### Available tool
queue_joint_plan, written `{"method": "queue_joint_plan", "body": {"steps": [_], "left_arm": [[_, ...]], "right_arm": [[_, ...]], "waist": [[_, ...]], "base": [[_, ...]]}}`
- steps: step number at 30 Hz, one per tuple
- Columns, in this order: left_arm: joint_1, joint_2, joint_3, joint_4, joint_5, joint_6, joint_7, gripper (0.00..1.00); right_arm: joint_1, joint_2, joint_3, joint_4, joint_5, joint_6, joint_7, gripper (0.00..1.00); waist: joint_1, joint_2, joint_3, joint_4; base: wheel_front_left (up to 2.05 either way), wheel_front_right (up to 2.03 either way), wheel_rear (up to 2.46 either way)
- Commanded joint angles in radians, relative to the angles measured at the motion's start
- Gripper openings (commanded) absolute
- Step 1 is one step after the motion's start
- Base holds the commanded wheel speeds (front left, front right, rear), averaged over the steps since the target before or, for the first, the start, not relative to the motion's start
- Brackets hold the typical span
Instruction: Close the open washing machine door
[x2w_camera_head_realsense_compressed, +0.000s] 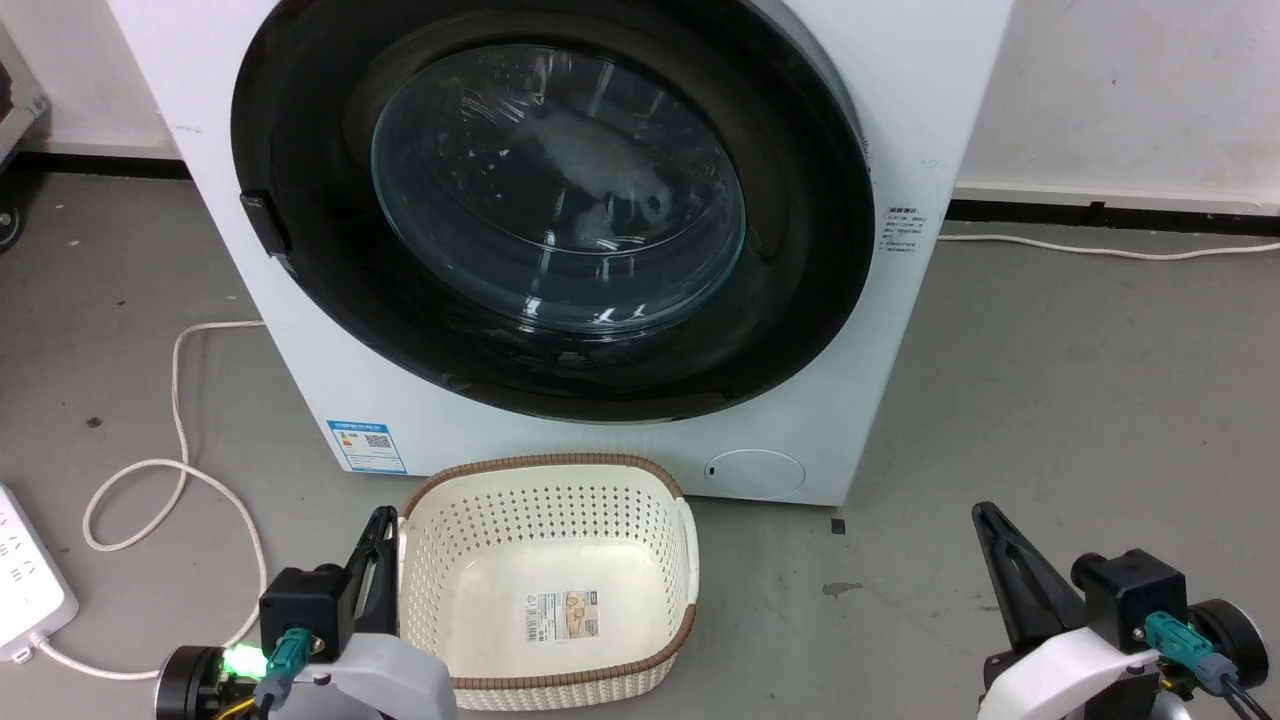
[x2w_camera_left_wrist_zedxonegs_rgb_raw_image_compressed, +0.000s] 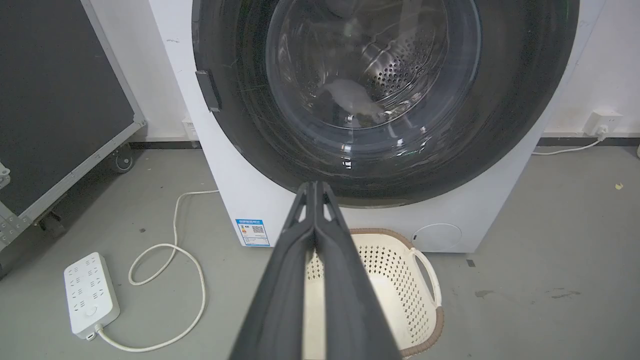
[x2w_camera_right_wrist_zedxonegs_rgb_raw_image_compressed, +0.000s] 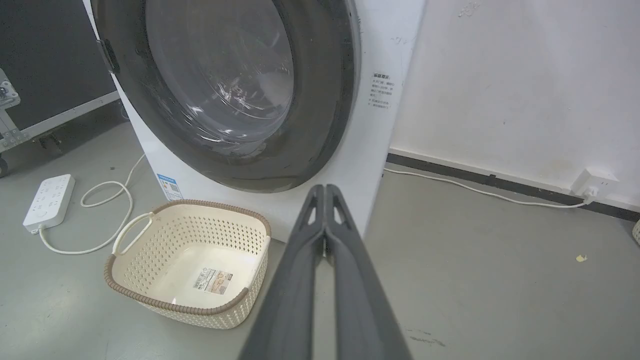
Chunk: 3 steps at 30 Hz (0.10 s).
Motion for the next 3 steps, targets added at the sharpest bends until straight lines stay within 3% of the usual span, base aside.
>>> {"method": "queue_joint_plan", "body": {"steps": [1,3], "left_arm": [[-0.015,0.000,0.002,-0.005,0.002,0.003,0.000,0.00],[-0.015,0.000,0.002,-0.005,0.002,0.003,0.000,0.00]], "right_arm": [[-0.014,0.004,0.000,-0.005,-0.008,-0.001,0.000,0.00],[-0.014,0.004,0.000,-0.005,-0.008,-0.001,0.000,0.00]], "waist": [[0.0000,0.0000,0.000,0.000],[0.0000,0.0000,0.000,0.000]], "base": [[0.00,0.00,0.00],[0.00,0.00,0.00]]}}
